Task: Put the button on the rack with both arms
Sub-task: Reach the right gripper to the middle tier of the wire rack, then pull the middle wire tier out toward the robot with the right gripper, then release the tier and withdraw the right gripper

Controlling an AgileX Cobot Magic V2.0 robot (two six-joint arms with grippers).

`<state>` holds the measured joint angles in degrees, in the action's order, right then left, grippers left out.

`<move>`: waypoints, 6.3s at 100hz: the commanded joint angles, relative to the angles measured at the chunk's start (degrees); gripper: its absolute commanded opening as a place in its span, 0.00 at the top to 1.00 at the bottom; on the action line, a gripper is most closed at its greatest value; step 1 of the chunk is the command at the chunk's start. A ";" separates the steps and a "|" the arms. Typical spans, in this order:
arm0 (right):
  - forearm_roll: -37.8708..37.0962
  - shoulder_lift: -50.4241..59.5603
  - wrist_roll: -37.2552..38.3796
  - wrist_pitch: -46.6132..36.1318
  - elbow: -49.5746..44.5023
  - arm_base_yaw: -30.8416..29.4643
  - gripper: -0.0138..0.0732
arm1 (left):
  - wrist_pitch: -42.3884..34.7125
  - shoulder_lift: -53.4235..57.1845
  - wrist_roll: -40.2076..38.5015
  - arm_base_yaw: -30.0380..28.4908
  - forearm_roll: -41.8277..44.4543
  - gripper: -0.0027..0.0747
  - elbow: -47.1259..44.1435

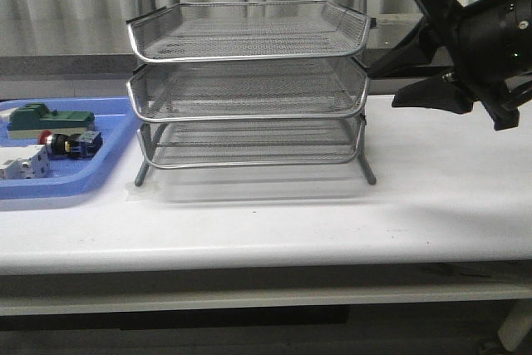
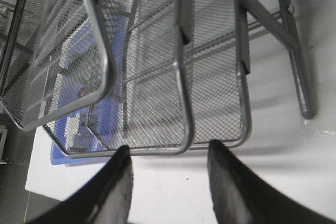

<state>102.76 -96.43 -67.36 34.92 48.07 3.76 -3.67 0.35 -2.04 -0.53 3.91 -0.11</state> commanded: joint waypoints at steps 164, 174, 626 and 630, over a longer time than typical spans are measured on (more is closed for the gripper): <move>-0.75 -9.12 -4.26 9.21 0.73 3.16 0.80 | -4.13 1.64 -0.58 0.10 -0.04 0.96 -2.62; -0.70 -6.92 -6.07 9.26 -3.07 3.16 0.80 | -4.13 1.64 -0.58 0.10 -0.04 0.96 -2.62; -108.97 57.93 75.15 18.17 -0.71 2.80 0.92 | 16.12 -30.11 -0.58 0.10 -8.43 0.96 26.48; -108.97 57.93 75.15 18.17 -0.71 2.80 0.92 | 17.15 -33.29 -0.58 0.10 -7.95 0.96 28.72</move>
<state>-5.15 -38.62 7.82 56.62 45.47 6.80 14.98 -27.07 -2.04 -0.53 -3.91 23.10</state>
